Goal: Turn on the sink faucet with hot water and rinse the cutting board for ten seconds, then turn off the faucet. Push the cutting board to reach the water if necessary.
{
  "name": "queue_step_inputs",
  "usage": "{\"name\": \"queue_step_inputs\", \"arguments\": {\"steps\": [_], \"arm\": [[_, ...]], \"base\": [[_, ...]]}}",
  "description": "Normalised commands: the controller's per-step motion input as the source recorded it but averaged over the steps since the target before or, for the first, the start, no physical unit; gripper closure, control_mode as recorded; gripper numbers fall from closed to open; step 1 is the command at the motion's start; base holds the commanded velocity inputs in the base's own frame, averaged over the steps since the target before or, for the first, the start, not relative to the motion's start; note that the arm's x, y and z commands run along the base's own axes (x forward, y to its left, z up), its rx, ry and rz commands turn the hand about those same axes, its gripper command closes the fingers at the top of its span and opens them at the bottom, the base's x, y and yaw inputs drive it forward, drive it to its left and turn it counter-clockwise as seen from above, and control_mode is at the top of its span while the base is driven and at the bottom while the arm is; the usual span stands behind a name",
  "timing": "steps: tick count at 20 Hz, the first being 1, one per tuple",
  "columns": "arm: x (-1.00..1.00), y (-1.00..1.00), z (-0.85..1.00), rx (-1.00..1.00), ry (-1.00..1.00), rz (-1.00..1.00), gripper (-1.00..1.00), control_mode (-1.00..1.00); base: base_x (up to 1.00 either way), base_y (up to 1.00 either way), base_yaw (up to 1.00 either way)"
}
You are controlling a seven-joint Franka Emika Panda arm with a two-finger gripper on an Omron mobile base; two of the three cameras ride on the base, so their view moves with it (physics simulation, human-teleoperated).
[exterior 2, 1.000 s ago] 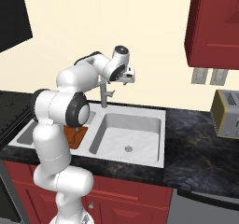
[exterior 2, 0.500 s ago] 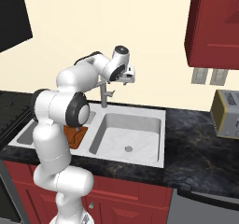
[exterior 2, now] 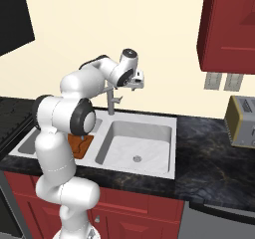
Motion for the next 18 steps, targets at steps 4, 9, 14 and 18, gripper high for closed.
{"name": "queue_step_inputs", "arguments": {"steps": [4, 9, 14, 18], "arm": [[0.0, 0.0, 0.0, 0.0, 0.0, 0.0, -1.0, -1.0], [0.2, -0.01, 0.0, 0.0, 0.0, 0.0, -1.0, -1.0], [0.38, -0.03, -0.01, 0.0, 0.0, 0.0, -1.0, -1.0], [0.2, -0.02, -0.05, 0.0, 0.0, 0.0, -1.0, -1.0]], "base": [[0.0, 0.0, 0.0], [0.0, 0.0, 0.0], [0.0, 0.0, 0.0], [0.0, 0.0, 0.0]]}}
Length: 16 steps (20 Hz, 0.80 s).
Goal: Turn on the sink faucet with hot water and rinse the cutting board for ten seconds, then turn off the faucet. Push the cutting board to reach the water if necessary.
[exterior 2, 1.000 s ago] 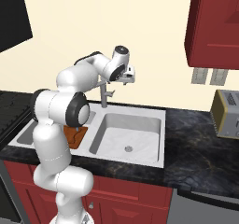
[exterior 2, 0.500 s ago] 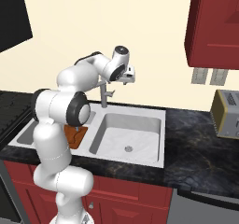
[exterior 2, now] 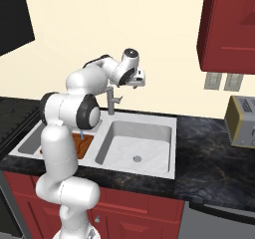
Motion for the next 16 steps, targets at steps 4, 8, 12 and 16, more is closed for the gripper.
{"name": "queue_step_inputs", "arguments": {"steps": [4, 8, 12, 16], "arm": [[0.0, 0.0, -0.09, 0.0, 0.0, 0.0, -1.0, -1.0], [0.0, 0.0, -0.1, 0.0, 0.0, 0.0, -1.0, -1.0], [0.0, 0.0, -0.08, 0.0, -0.06, 0.01, -1.0, -1.0], [0.0, 0.0, -0.14, 0.0, -0.09, 0.01, -1.0, -1.0]], "base": [[0.0, 0.0, 0.0], [0.0, 0.0, 0.0], [0.0, 0.0, 0.0], [0.0, 0.0, 0.0]]}}
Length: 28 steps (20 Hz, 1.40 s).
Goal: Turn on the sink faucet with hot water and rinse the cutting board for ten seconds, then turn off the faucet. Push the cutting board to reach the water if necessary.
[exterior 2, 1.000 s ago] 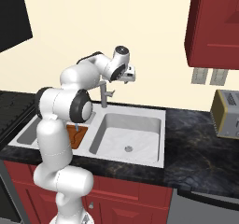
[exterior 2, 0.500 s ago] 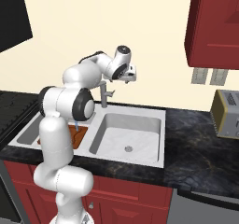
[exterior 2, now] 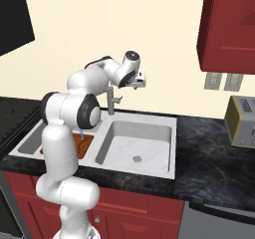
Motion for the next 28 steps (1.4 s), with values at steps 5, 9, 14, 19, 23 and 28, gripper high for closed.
{"name": "queue_step_inputs", "arguments": {"steps": [5, 9, 14, 19, 23, 28], "arm": [[0.0, 0.0, -0.15, 0.0, -0.08, 0.0, -1.0, -1.0], [0.0, 0.0, -0.22, 0.0, -0.07, 0.0, -1.0, -1.0], [0.0, 0.0, -0.28, 0.0, -0.02, 0.0, -1.0, -1.0], [0.09, 0.0, -0.23, 0.0, 0.0, 0.0, -1.0, -1.0], [0.21, 0.0, -0.11, 0.01, 0.0, 0.0, -1.0, -1.0], [0.21, 0.0, 0.0, 0.05, 0.0, 0.0, -1.0, -1.0]], "base": [[0.0, 0.0, 0.0], [0.0, 0.0, 0.0], [0.0, 0.0, 0.0], [0.0, 0.0, 0.0], [0.0, 0.0, 0.0], [0.0, 0.0, 0.0]]}}
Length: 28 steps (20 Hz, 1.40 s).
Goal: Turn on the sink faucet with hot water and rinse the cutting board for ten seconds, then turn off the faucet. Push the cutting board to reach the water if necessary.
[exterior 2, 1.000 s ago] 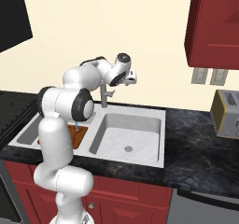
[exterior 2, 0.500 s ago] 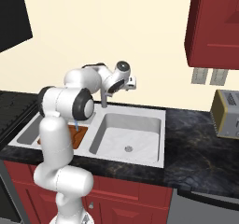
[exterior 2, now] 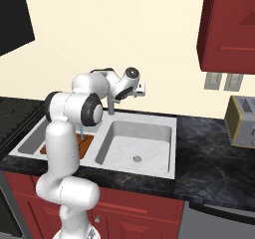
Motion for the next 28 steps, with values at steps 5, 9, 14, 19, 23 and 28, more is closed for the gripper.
{"name": "queue_step_inputs", "arguments": {"steps": [5, 9, 14, 19, 23, 28], "arm": [[0.07, 0.0, 0.0, 0.05, 0.0, 0.01, -1.0, -1.0], [0.0, 0.0, 0.0, 0.03, 0.0, 0.01, -1.0, -1.0], [0.0, 0.0, 0.0, 0.01, 0.0, 0.01, -1.0, -1.0], [0.0, -0.01, 0.0, 0.0, 0.0, 0.02, -1.0, -1.0], [0.01, -0.06, 0.0, 0.01, 0.0, 0.0, -1.0, -1.0], [0.12, -0.15, 0.0, 0.02, 0.0, 0.0, -1.0, -1.0]], "base": [[0.0, 0.0, 0.0], [0.0, 0.0, 0.0], [0.0, 0.0, 0.0], [0.0, 0.0, 0.0], [0.0, 0.0, 0.0], [0.0, 0.0, 0.0]]}}
